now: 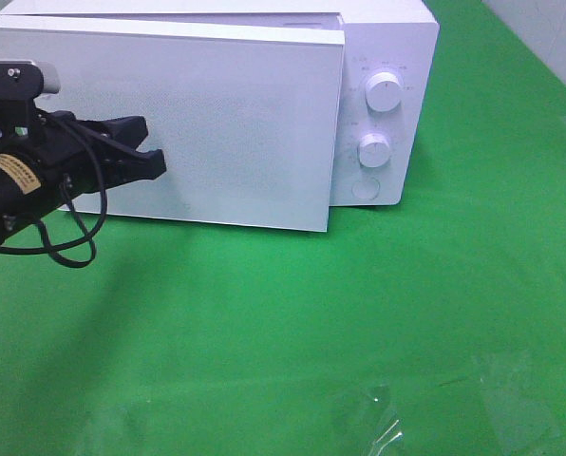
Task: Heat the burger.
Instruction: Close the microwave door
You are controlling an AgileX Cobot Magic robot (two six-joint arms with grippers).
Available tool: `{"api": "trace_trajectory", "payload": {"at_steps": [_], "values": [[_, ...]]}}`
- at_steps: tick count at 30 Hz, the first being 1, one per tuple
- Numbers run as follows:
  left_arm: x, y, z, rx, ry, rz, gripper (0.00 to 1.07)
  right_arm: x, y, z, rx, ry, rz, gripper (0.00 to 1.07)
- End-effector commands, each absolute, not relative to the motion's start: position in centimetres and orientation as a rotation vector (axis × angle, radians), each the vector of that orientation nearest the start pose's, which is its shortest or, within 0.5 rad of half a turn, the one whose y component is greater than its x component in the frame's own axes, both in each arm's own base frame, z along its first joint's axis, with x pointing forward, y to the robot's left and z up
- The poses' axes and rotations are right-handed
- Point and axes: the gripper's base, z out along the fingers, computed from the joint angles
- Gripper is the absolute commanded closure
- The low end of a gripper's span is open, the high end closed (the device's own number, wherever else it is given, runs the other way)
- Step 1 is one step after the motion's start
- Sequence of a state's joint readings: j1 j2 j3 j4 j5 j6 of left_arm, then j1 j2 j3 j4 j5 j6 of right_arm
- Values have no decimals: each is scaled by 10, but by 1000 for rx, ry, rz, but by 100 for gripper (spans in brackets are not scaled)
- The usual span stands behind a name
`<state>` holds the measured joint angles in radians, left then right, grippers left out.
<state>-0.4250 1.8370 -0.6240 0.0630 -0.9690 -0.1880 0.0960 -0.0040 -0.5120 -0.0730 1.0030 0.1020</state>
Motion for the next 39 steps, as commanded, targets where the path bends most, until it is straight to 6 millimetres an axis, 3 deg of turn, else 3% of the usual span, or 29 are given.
{"api": "trace_trajectory", "payload": {"at_steps": [1, 21, 34, 39], "values": [[304, -152, 156, 286, 1727, -479, 107, -8, -6, 284, 17, 1947, 48, 34], [347, -190, 169, 276, 1748, -503, 107, -8, -6, 284, 18, 1947, 49, 34], [372, -222, 166, 288, 1734, -535, 107, -8, -6, 284, 18, 1947, 49, 34], [377, -225, 166, 289, 1753, -534, 107, -8, -6, 284, 18, 1947, 49, 34]]}}
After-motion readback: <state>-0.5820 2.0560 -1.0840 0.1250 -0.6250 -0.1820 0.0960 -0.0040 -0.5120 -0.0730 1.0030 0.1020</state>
